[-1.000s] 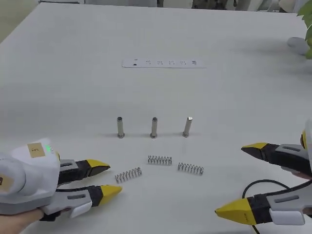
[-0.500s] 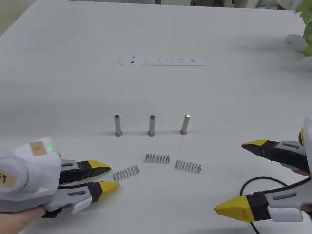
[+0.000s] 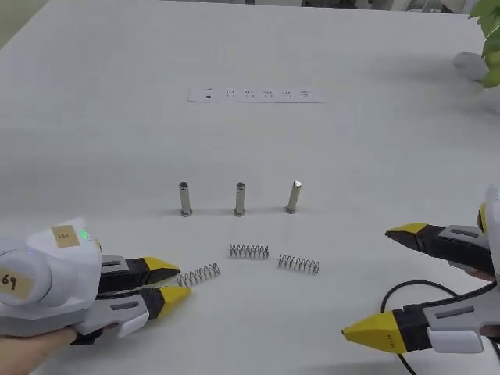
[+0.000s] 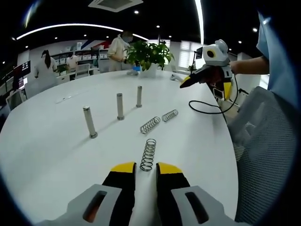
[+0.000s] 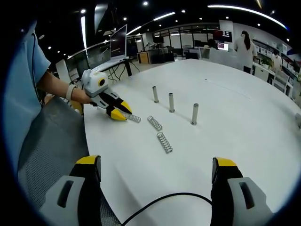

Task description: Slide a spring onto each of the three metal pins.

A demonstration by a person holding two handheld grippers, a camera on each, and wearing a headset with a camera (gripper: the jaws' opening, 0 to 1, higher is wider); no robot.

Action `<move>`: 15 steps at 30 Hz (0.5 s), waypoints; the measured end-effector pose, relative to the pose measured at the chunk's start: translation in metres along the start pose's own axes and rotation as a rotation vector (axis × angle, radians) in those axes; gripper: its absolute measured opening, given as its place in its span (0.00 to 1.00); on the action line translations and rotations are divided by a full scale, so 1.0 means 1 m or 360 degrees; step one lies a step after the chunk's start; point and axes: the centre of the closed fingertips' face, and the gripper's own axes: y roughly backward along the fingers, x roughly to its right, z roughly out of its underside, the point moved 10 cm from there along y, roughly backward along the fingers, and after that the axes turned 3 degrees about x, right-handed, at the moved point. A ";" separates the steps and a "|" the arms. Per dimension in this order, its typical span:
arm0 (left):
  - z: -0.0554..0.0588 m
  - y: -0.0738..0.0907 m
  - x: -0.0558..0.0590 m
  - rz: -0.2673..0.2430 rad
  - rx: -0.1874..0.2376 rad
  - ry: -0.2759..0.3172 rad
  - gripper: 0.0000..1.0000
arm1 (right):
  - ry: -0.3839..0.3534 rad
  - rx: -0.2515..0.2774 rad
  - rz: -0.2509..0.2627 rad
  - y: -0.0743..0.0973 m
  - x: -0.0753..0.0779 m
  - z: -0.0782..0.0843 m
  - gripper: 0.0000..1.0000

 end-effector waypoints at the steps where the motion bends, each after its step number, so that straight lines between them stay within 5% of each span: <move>1: 0.000 0.000 0.000 0.0001 -0.0002 0.0000 0.09 | 0.0001 0.0000 0.0000 0.000 0.000 0.000 0.97; 15: 0.000 -0.003 0.000 -0.0006 -0.0019 -0.0005 0.03 | -0.0005 0.0004 -0.0007 -0.001 -0.001 0.000 0.97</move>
